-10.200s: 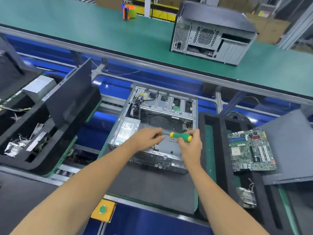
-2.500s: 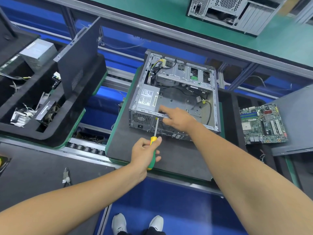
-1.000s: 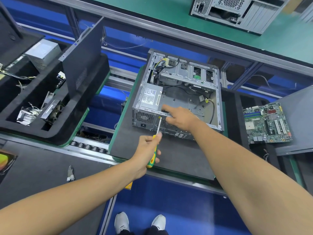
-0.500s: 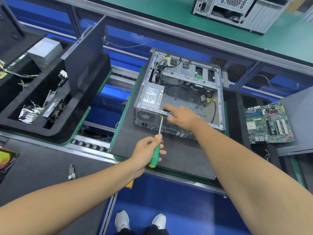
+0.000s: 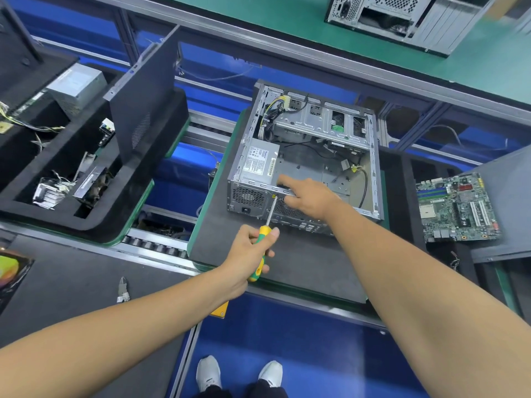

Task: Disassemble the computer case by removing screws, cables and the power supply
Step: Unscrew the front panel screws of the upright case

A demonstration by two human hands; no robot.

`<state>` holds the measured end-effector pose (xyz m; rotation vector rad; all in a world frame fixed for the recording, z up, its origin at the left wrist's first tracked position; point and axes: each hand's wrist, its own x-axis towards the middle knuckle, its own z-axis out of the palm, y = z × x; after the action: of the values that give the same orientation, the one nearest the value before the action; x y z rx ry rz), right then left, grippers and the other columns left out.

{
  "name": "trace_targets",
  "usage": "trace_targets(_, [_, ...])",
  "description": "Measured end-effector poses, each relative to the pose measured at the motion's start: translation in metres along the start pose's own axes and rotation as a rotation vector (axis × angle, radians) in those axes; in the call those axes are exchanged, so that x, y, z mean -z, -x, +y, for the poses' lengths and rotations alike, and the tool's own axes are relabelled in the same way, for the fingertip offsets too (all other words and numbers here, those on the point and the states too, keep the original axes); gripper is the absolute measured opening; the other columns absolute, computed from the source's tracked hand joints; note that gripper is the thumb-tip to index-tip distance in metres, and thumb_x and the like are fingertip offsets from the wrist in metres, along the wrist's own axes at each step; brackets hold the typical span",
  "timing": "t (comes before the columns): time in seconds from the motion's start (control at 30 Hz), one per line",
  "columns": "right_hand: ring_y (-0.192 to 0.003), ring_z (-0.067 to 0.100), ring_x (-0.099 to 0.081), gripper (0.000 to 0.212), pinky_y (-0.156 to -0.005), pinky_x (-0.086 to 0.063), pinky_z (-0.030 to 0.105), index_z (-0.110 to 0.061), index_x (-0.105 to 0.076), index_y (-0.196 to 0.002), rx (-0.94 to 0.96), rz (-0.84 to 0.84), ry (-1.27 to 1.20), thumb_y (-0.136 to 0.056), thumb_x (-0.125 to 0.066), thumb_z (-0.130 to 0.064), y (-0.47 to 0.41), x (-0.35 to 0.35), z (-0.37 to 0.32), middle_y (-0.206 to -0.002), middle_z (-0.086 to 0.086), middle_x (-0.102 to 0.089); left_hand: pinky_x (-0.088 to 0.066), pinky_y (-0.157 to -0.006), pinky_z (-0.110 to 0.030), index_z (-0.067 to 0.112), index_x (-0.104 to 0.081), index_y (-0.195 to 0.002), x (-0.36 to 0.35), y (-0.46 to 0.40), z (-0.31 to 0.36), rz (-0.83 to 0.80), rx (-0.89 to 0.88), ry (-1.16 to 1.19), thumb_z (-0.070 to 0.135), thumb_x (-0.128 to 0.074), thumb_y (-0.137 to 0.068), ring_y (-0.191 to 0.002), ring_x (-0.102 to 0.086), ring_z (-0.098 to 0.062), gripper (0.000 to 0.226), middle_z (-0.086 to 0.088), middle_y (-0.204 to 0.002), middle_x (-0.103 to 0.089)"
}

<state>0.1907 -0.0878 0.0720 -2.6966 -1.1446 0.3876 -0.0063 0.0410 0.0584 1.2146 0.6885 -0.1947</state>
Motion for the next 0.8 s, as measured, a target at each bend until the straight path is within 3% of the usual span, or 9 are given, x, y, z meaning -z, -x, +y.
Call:
trace_targets(0.1, [-0.054, 0.018, -0.047, 0.039, -0.051, -0.030, 0.032, -0.040, -0.041, -0.121, 0.001, 0.002, -0.006, -0.083, -0.039, -0.043, 0.000, 0.000, 0.000, -0.058, -0.002, -0.044, -0.051, -0.048, -0.025, 0.009, -0.054, -0.097, 0.001, 0.000, 0.000, -0.020, -0.018, 0.070, 0.044, -0.071, -0.093, -0.069, -0.071, -0.009, 0.039, -0.008, -0.091, -0.063])
trace_targets(0.3, [-0.053, 0.016, -0.046, 0.039, -0.050, -0.028, 0.031, -0.039, -0.042, -0.122, 0.010, 0.021, 0.002, -0.083, -0.038, -0.043, 0.000, -0.002, 0.000, -0.057, -0.001, -0.044, -0.060, -0.058, -0.029, 0.007, -0.069, -0.107, -0.003, 0.005, 0.007, -0.084, 0.026, 0.075, 0.049, -0.053, -0.103, -0.064, -0.068, -0.011, 0.045, 0.000, -0.081, -0.067])
trace_targets(0.47, [-0.053, 0.016, -0.046, 0.042, -0.050, -0.028, 0.032, -0.038, -0.043, -0.123, 0.010, 0.019, 0.004, -0.082, -0.037, -0.044, -0.001, -0.002, 0.000, -0.057, -0.002, -0.044, -0.050, -0.054, -0.026, 0.009, -0.072, -0.117, 0.000, 0.005, 0.013, -0.117, 0.129, 0.106, 0.049, -0.040, -0.108, -0.059, -0.056, -0.011, 0.052, 0.001, -0.080, -0.061])
trace_targets(0.57, [-0.053, 0.017, -0.045, 0.039, -0.051, -0.030, 0.032, -0.038, -0.043, -0.121, 0.011, 0.012, 0.000, -0.083, -0.038, -0.043, 0.000, -0.002, -0.001, -0.058, -0.002, -0.044, -0.041, -0.047, -0.025, 0.010, -0.064, -0.117, -0.001, 0.004, 0.015, -0.104, 0.134, 0.135, 0.051, -0.047, -0.105, -0.053, -0.048, -0.011, 0.046, 0.000, -0.075, -0.059])
trace_targets(0.67, [-0.055, 0.017, -0.046, 0.036, -0.051, -0.029, 0.032, -0.038, -0.041, -0.121, 0.011, 0.004, 0.000, -0.085, -0.041, -0.040, 0.000, -0.001, -0.001, -0.059, -0.002, -0.044, -0.043, -0.045, -0.025, 0.014, -0.048, -0.114, -0.002, 0.000, 0.011, -0.034, 0.071, 0.073, 0.048, -0.069, -0.094, -0.060, -0.053, -0.012, 0.044, -0.005, -0.093, -0.060])
trace_targets(0.8, [-0.057, 0.020, -0.049, 0.046, -0.052, -0.028, 0.032, -0.042, -0.039, -0.130, -0.005, -0.016, 0.014, -0.085, -0.040, -0.041, 0.000, 0.000, -0.002, -0.060, -0.002, -0.046, -0.047, -0.047, -0.024, 0.011, -0.050, -0.100, 0.001, -0.003, 0.005, -0.011, 0.053, 0.060, 0.040, -0.078, -0.089, -0.063, -0.055, -0.012, 0.042, -0.010, -0.087, -0.055])
